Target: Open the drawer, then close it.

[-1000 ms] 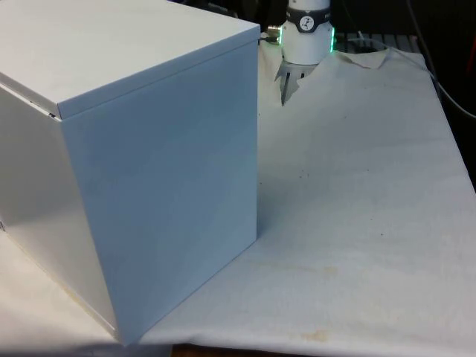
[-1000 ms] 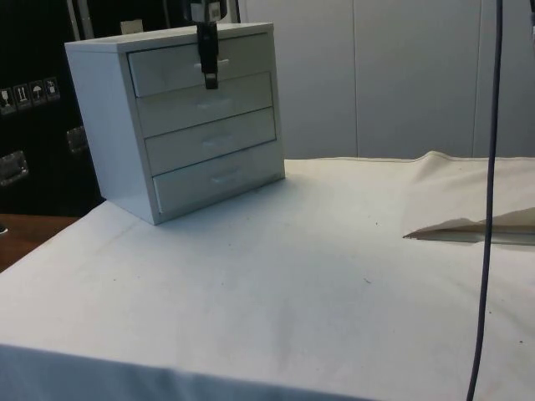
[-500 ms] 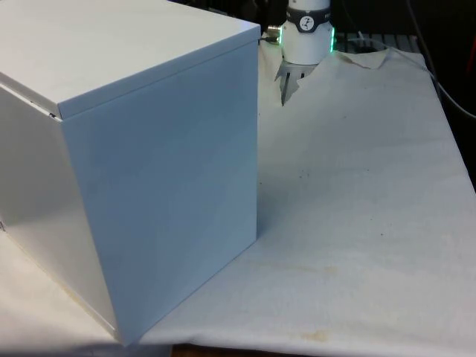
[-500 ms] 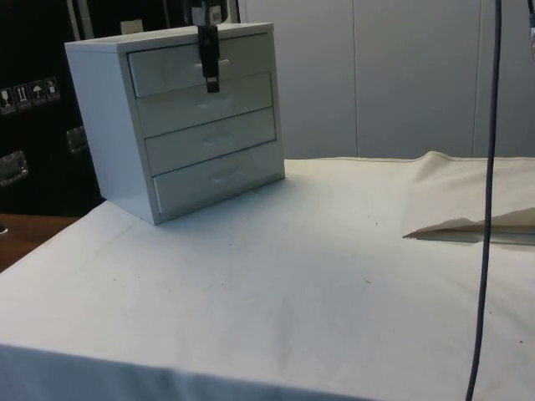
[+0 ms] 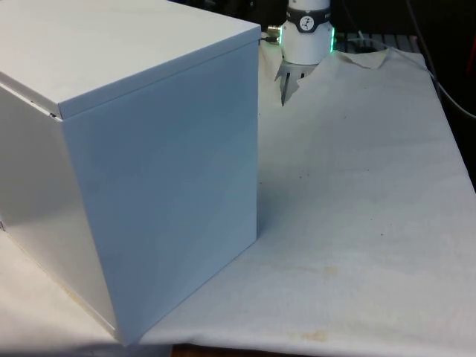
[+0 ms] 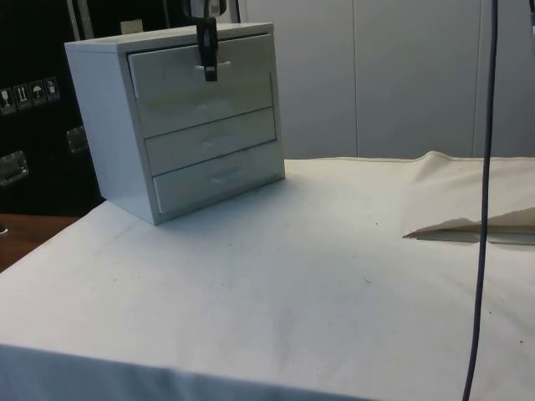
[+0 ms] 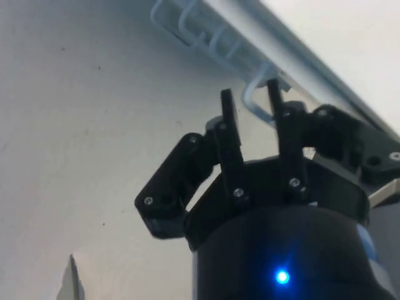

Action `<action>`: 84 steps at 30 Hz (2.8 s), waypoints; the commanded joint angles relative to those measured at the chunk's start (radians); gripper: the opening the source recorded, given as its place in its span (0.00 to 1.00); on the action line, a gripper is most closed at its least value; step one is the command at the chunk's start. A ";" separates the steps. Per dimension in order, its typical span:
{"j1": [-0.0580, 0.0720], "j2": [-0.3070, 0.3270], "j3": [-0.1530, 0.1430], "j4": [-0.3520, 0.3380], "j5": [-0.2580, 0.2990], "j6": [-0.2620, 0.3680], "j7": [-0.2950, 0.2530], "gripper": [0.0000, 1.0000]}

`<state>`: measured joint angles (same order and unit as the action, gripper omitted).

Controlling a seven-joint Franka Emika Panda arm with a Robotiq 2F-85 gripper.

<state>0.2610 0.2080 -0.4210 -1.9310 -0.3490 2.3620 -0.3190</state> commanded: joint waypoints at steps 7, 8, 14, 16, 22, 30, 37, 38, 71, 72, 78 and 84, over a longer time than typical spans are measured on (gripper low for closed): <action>0.000 0.000 0.000 0.000 0.000 0.000 0.000 0.10; 0.003 0.005 0.004 -0.013 0.004 0.010 0.008 0.10; 0.001 -0.031 -0.005 -0.031 -0.013 0.001 -0.003 0.10; 0.000 -0.037 -0.006 -0.034 -0.016 0.000 -0.005 0.10; 0.000 -0.054 -0.016 -0.041 -0.022 0.000 -0.027 0.10; -0.003 -0.100 -0.024 -0.088 -0.019 0.013 -0.052 0.10; 0.009 -0.108 -0.017 -0.098 -0.019 0.007 -0.047 0.10; 0.011 -0.107 -0.014 -0.097 -0.019 0.003 -0.045 0.10; 0.024 -0.203 0.034 -0.191 -0.025 -0.066 -0.054 0.10; 0.023 -0.240 0.033 -0.233 -0.032 -0.060 -0.052 0.10; 0.021 -0.276 0.031 -0.272 -0.032 -0.049 -0.063 0.10; 0.021 -0.302 0.030 -0.300 -0.033 -0.041 -0.070 0.10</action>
<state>0.2840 -0.0480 -0.3900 -2.1820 -0.3730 2.3230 -0.3930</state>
